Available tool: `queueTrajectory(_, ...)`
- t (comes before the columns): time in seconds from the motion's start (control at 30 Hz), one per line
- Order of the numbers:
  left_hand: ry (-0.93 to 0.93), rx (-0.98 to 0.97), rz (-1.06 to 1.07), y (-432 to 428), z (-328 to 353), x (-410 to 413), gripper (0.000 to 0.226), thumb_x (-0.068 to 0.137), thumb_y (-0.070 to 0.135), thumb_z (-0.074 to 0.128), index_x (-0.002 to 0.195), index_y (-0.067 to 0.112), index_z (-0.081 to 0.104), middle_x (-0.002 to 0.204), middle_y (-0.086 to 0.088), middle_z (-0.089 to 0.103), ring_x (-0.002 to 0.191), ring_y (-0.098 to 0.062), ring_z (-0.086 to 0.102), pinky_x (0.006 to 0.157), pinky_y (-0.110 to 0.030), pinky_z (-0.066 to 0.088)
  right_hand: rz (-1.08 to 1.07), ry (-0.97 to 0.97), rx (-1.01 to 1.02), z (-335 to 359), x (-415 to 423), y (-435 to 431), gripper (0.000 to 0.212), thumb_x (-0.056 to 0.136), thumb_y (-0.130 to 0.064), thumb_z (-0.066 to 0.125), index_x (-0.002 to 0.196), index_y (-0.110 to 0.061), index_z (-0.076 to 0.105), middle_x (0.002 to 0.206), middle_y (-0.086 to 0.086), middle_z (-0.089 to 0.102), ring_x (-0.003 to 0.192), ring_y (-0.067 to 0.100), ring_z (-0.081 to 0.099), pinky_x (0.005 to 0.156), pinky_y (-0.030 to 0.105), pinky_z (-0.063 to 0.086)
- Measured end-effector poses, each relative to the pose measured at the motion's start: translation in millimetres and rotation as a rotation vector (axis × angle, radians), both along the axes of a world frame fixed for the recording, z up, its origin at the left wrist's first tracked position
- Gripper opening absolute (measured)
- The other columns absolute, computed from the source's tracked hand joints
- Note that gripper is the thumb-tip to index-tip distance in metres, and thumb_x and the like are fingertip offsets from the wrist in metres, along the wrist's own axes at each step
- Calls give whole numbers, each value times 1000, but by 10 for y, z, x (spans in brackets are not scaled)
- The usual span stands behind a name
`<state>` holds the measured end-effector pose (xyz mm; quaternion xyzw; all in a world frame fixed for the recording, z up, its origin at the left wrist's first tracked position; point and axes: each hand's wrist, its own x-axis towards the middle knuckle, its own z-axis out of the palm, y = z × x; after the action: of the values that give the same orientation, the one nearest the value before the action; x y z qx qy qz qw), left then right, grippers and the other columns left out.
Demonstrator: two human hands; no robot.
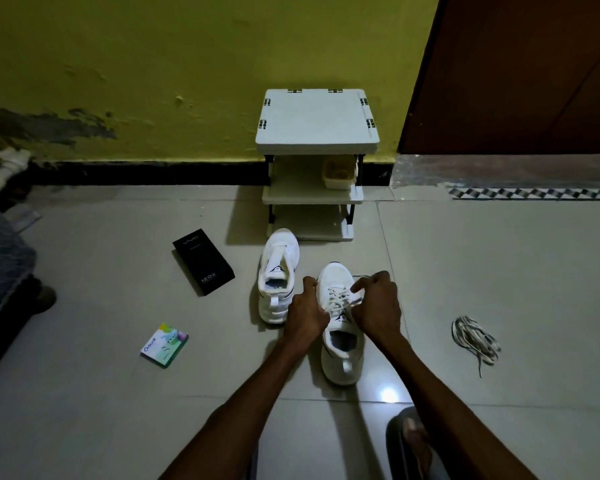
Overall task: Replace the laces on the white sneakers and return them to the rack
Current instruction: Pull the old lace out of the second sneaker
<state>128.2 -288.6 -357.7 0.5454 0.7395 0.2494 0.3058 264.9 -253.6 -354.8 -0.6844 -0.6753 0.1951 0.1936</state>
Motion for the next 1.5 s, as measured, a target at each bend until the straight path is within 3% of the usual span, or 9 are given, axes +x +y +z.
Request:
queueTrajectory(0.2,-42,6,26,4,17,27,70,80,29,76,134,14,35,106,-16,68,96,-33,66,82,-42,54,373,-434,28,-70,-120,-70,22,83,-34,69,95,-17,75,101,8,62,100,30,52,75,35,48)
queueTrajectory(0.4,-21,15,23,-22,57,45,69,83,35,72,136,16,33,106,-16,67,96,-34,66,80,-42,55,316,-364,314,-110,-122,-47,15,66,-25,77,64,-12,69,70,4,62,76,28,55,62,35,44)
queueTrajectory(0.6,75,21,-17,-15,-18,34,66,76,19,74,127,22,31,93,-14,67,84,-32,67,68,-45,57,-874,1080,-88,253,229,340,8,77,-13,77,78,-9,70,88,10,72,70,18,62,60,26,48)
queueTrajectory(0.7,80,19,-41,-19,9,41,64,77,18,72,126,20,31,95,-15,67,85,-33,67,67,-44,57,-767,1402,-275,310,128,289,12,85,-1,59,78,-9,65,78,9,67,67,17,62,61,28,49)
queueTrajectory(0.8,30,-1,-32,3,34,12,64,79,18,71,130,13,34,98,-19,66,89,-36,65,69,-43,54,-379,1111,-390,314,-43,176,18,87,-3,49,83,-7,66,63,6,56,54,17,48,56,25,39)
queueTrajectory(0.93,-48,18,8,17,38,13,69,81,35,74,133,12,35,106,-17,66,96,-34,64,78,-42,52,274,-22,-222,143,-49,108,36,99,-36,47,81,-15,70,74,0,62,72,18,60,57,22,37)
queueTrajectory(1.0,-66,10,11,9,29,21,73,79,32,76,135,12,33,103,-19,67,96,-35,65,80,-43,53,400,-324,-79,101,-64,25,26,92,-38,56,92,-16,71,87,5,69,82,24,65,63,25,44)
queueTrajectory(1.33,11,-32,-11,12,48,24,71,81,22,72,137,14,29,107,-18,65,98,-37,63,76,-39,49,389,-355,-11,-28,-65,-64,13,83,-23,65,92,-13,69,83,6,65,75,24,61,61,26,41)
queueTrajectory(1.5,162,0,-70,17,5,59,67,79,11,63,134,20,27,95,-17,62,85,-36,63,66,-42,51,-173,400,116,123,36,64,10,74,-10,72,65,-13,68,64,-1,63,57,11,56,58,19,40)
